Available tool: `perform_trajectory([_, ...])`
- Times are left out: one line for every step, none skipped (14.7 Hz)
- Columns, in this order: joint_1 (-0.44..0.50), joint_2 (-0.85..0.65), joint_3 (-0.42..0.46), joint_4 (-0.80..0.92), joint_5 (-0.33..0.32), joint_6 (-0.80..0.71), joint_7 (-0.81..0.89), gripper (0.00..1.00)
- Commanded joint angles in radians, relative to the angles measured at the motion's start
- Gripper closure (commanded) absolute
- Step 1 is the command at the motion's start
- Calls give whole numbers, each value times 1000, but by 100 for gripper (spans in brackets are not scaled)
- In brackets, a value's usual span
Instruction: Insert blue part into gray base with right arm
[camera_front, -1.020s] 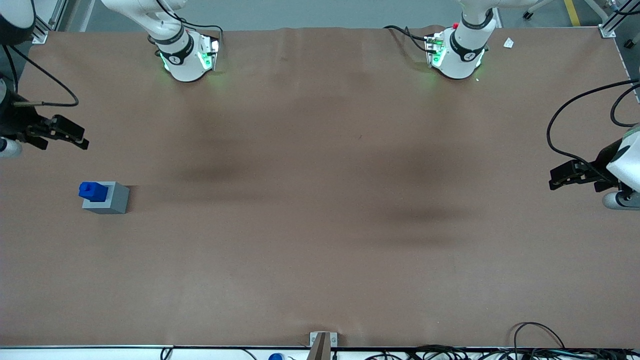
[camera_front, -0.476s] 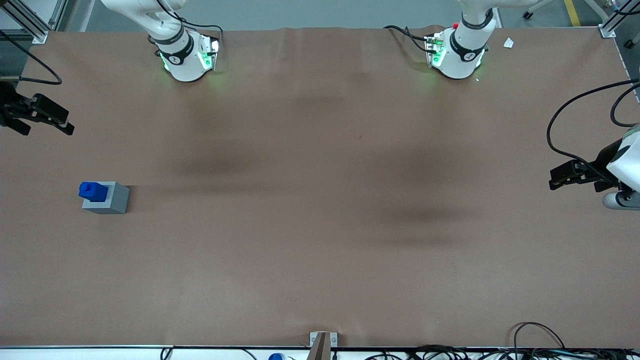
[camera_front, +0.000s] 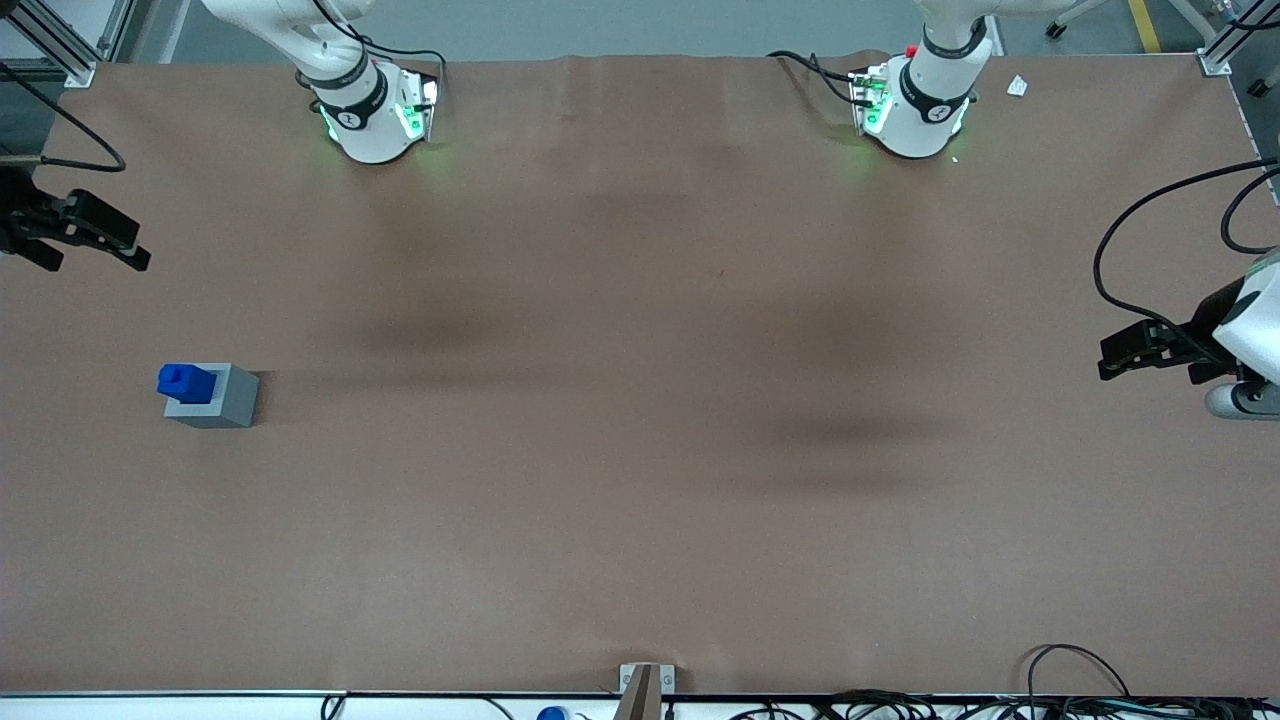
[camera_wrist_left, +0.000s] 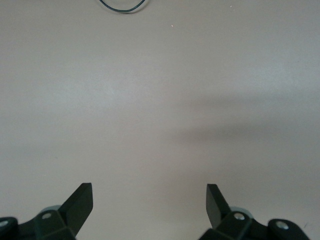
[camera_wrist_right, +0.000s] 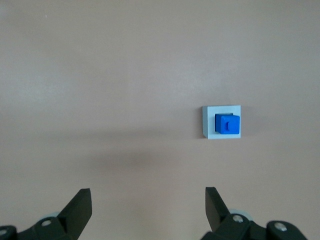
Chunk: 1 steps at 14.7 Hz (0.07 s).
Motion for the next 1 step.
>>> perform_trajectory([8, 6, -2, 11, -6, -27, 0, 0])
